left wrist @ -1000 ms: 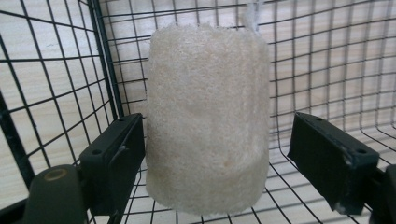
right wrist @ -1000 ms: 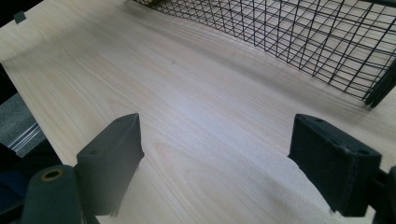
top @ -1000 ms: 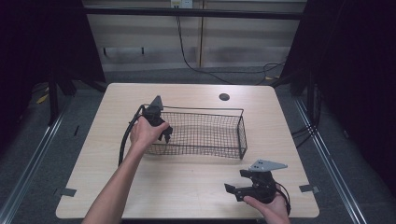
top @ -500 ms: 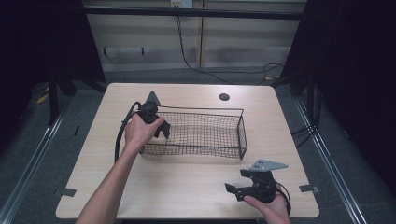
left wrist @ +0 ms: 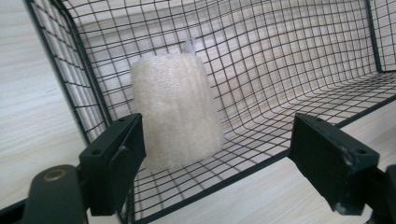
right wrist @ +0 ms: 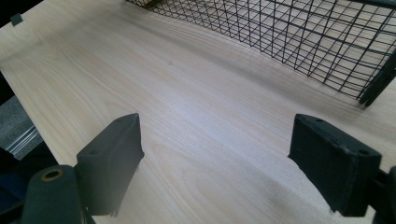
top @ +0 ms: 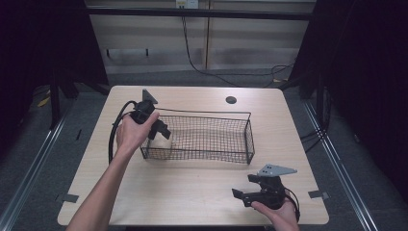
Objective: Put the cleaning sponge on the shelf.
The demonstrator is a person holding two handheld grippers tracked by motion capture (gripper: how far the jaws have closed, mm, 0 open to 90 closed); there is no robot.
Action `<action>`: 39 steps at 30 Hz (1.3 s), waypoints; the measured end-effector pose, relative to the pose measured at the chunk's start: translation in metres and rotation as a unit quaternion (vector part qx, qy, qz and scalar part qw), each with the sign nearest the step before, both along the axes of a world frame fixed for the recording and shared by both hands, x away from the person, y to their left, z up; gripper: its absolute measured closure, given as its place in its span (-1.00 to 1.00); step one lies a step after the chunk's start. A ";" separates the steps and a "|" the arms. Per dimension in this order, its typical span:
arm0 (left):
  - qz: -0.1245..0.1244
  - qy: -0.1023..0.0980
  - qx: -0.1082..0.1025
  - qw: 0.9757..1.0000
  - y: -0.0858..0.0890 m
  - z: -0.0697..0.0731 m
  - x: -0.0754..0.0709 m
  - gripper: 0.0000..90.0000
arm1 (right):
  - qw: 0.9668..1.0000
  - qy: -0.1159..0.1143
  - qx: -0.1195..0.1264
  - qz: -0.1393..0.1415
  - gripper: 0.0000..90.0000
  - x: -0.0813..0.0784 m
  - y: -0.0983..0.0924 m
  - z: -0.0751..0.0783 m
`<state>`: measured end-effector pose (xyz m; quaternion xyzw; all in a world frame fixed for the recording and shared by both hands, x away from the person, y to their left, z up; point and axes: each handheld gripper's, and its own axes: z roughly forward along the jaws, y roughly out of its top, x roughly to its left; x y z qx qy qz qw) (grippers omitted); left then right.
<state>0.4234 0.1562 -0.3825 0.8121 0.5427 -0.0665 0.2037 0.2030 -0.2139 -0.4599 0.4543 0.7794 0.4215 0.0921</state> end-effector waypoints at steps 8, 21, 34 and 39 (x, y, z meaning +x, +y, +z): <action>-0.029 -0.034 -0.020 0.999 0.008 0.008 -0.008 -0.52 | 1.000 0.002 0.000 -0.001 -0.63 0.000 0.000 0.000; -0.078 -0.079 -0.087 0.990 0.028 0.020 -0.037 -0.48 | 1.000 0.001 -0.001 -0.003 -0.63 0.000 0.000 -0.001; -0.082 -0.151 -0.132 0.976 0.058 0.014 -0.073 -0.48 | 1.000 0.000 -0.004 -0.006 -0.62 0.001 0.000 -0.001; -0.079 -0.157 -0.135 0.975 0.066 0.012 -0.084 -0.52 | 1.000 0.001 -0.005 -0.011 -0.62 0.001 -0.001 -0.001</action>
